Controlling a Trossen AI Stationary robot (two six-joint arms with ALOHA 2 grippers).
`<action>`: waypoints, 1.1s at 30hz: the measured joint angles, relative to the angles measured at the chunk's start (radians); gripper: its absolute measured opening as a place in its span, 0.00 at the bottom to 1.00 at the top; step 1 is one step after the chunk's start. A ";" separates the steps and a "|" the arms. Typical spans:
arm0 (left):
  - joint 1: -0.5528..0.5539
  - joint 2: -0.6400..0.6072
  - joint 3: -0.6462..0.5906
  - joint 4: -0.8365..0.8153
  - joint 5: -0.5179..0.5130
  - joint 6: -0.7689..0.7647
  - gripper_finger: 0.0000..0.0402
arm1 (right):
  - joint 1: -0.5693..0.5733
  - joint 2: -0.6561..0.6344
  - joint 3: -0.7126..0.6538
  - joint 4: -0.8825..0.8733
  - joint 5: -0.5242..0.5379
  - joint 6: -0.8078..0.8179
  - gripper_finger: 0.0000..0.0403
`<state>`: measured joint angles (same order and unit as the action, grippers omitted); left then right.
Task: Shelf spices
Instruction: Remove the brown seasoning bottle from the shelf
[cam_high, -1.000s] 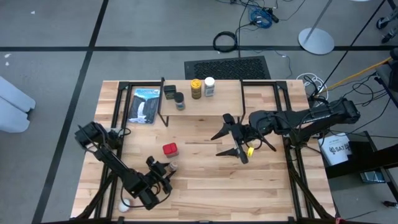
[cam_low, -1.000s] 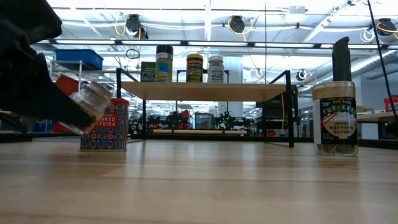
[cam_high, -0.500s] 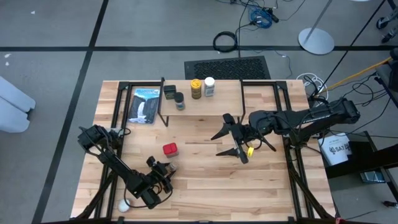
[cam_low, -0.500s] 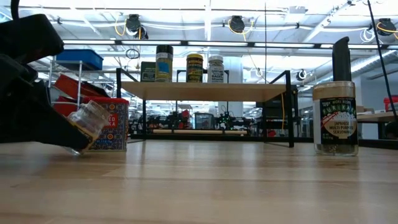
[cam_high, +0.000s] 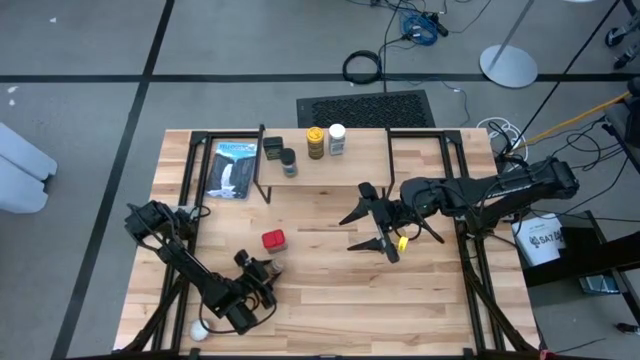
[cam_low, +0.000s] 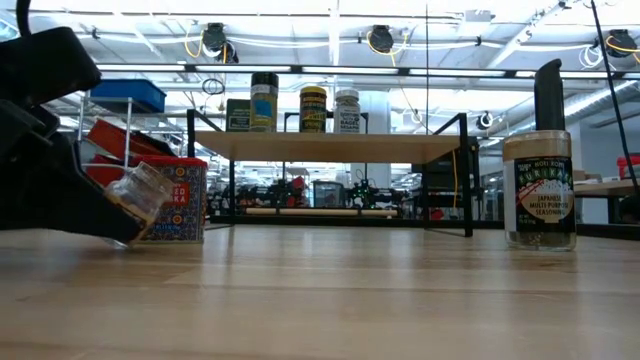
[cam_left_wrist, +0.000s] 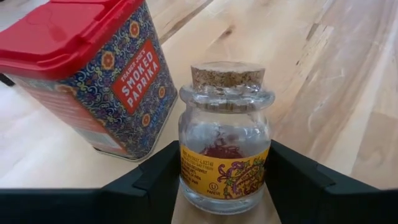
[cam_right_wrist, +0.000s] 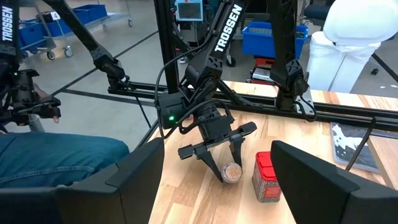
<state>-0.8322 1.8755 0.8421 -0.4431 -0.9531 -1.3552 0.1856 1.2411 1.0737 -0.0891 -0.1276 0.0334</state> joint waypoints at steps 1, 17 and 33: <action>0.000 0.000 -0.003 0.001 0.000 -0.001 0.55 | 0.000 0.000 0.000 0.000 0.000 0.000 0.70; 0.000 0.001 -0.012 0.005 0.036 -0.001 0.64 | 0.000 0.000 0.000 -0.001 0.000 0.000 0.70; 0.000 0.001 0.081 -0.218 0.072 0.000 0.57 | 0.000 0.000 0.000 -0.007 0.000 0.000 0.70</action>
<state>-0.8326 1.8763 0.9227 -0.6609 -0.8813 -1.3552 0.1856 1.2407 1.0737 -0.0963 -0.1276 0.0333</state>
